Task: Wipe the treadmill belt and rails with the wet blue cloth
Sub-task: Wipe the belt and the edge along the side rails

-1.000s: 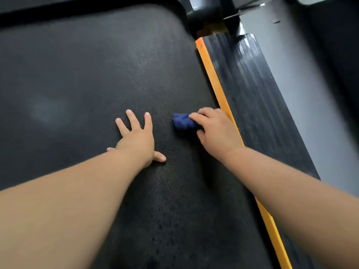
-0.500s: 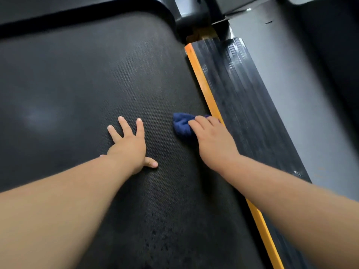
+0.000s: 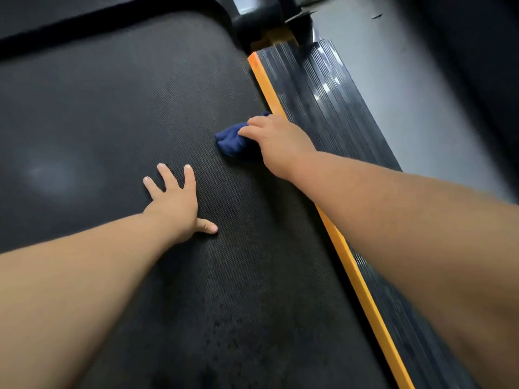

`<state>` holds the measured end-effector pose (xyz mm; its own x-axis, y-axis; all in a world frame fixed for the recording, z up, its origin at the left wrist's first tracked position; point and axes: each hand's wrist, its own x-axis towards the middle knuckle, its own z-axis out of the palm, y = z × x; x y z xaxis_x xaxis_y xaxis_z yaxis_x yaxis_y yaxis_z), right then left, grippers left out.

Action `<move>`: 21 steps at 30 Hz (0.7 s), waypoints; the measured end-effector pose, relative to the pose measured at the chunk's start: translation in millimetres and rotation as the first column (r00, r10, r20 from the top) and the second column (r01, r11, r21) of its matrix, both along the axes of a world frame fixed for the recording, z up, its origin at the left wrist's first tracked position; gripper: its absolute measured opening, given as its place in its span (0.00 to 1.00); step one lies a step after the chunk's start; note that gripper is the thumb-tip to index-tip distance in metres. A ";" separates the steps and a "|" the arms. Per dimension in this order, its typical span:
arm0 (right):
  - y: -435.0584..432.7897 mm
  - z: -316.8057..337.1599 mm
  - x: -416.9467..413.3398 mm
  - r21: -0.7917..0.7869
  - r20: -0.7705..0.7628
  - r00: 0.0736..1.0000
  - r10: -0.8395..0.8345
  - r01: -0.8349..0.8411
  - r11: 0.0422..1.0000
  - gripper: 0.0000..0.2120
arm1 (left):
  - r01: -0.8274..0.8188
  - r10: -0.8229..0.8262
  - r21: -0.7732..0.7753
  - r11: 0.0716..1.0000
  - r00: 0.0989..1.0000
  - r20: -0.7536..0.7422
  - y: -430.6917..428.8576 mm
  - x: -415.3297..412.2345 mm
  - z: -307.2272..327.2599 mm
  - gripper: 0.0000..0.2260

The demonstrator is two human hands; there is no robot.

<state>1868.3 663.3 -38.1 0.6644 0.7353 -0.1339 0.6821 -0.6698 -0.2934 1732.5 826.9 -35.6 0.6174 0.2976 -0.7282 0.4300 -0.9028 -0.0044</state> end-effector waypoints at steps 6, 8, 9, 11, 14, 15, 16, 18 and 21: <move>-32.8 6.9 -63.2 -0.069 -0.067 0.998 0.007 -0.012 0.998 0.17 | -0.005 0.005 0.006 1.000 1.000 -0.010 0.0 0.5 -1.2 0.59; -49.2 7.6 -84.2 -0.053 -0.115 0.993 0.039 -0.045 0.998 0.17 | -0.009 0.009 0.007 1.000 1.000 -0.009 0.2 -0.3 -1.0 0.59; -53.5 7.0 -89.8 -0.047 -0.130 0.990 0.046 -0.053 0.998 0.17 | -0.004 0.004 0.007 1.000 1.000 -0.007 0.4 -0.2 -1.2 0.59; -55.3 6.3 -86.2 -0.024 -0.134 0.991 0.016 -0.020 1.000 0.17 | 0.000 0.000 0.009 1.000 1.000 0.001 1.0 -0.2 -2.0 0.60; -45.0 4.1 -59.2 0.034 -0.028 0.993 -0.116 0.117 0.993 0.17 | 0.001 -0.001 0.003 1.000 1.000 0.017 0.8 0.0 -2.8 0.60; -38.3 4.2 -48.3 0.062 0.004 0.987 -0.161 0.161 0.985 0.16 | -0.003 0.003 -0.001 1.000 1.000 0.018 1.4 0.1 -3.0 0.60; -30.1 4.0 -38.4 0.088 0.024 0.982 -0.188 0.186 0.979 0.16 | -0.009 0.009 -0.007 1.000 1.000 0.016 2.0 0.0 -2.5 0.59; -13.0 5.0 -20.8 0.120 0.047 0.978 -0.201 0.195 0.974 0.16 | -0.015 0.016 -0.019 1.000 1.000 0.007 2.3 -0.9 -2.0 0.59; 7.0 4.9 4.8 0.056 0.039 0.984 -0.172 0.169 0.984 0.19 | -0.020 0.020 -0.033 0.999 1.000 0.010 2.4 0.8 -2.5 0.60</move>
<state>1873.1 670.3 -33.2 0.7850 0.6159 -0.0666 0.5720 -0.7618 -0.3040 1733.3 829.3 -38.1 0.6194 0.2857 -0.7312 0.4476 -0.8937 0.0301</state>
